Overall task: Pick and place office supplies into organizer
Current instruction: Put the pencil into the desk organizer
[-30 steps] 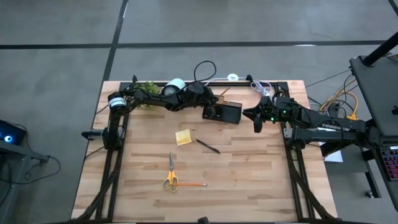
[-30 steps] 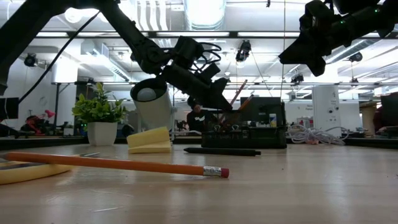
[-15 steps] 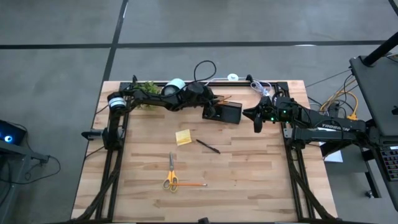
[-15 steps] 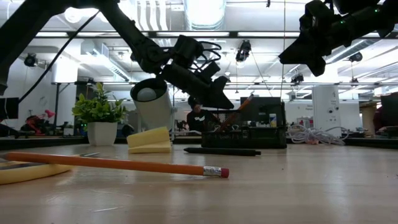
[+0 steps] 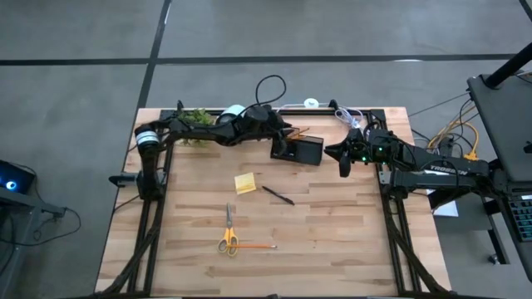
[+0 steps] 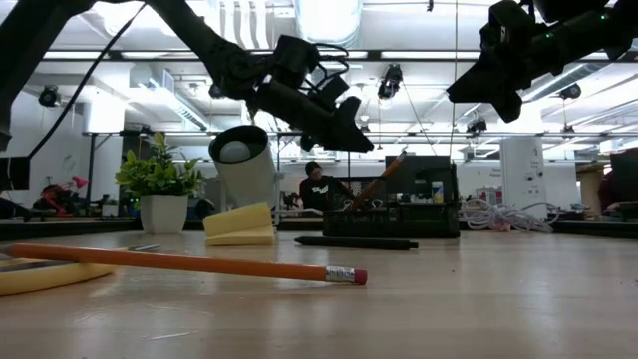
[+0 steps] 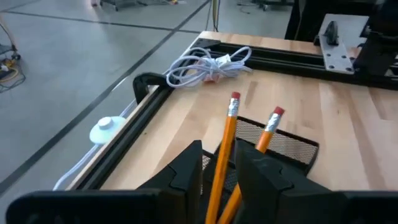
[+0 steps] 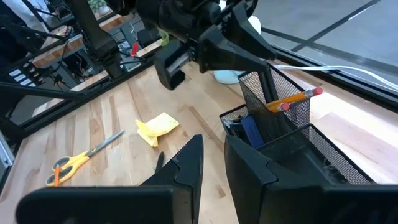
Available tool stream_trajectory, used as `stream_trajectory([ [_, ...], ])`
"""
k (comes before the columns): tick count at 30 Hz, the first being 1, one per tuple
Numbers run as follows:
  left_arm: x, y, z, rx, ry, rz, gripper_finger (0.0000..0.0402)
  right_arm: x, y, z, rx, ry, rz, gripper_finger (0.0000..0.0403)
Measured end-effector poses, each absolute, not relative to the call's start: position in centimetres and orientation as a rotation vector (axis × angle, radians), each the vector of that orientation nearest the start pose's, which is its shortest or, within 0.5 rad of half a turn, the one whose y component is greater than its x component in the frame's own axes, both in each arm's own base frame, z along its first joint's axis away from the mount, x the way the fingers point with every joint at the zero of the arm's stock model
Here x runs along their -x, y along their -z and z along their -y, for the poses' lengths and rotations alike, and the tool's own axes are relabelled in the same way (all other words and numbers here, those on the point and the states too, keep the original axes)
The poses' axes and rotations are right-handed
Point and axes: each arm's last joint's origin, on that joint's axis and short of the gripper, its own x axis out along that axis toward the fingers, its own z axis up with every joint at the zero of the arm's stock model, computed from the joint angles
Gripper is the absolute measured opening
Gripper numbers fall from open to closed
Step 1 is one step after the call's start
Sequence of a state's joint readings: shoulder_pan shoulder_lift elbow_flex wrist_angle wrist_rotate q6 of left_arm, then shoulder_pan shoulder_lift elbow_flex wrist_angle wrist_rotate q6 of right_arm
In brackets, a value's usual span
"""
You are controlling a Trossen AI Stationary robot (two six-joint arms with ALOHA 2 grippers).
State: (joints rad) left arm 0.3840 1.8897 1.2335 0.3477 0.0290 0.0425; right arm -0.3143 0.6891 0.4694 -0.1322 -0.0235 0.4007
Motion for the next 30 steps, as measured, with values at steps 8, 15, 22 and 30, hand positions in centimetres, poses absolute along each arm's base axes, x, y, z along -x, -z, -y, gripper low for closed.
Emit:
stream_trajectory([
  [8, -38.7, -25.8, -13.7, 0.029, -0.223, -0.257, 0.0080, -15.2, -24.3, 4.9, -0.453, 0.354, -0.287, 0.0057],
  [15, -38.2, -28.8, -10.5, 0.006, -0.152, -0.188, 0.0080, -15.2, -24.3, 4.9, -0.448, 0.354, -0.288, 0.0057],
  [22, -37.9, -29.6, -8.1, 0.006, -0.090, -0.217, 0.0082, -15.1, -24.3, 4.9, -0.443, 0.353, -0.291, 0.0057],
  [30, -37.3, -28.8, -4.9, 0.030, 0.017, -0.385, 0.0147, -15.1, -24.2, 4.8, -0.443, 0.354, -0.298, 0.0057],
])
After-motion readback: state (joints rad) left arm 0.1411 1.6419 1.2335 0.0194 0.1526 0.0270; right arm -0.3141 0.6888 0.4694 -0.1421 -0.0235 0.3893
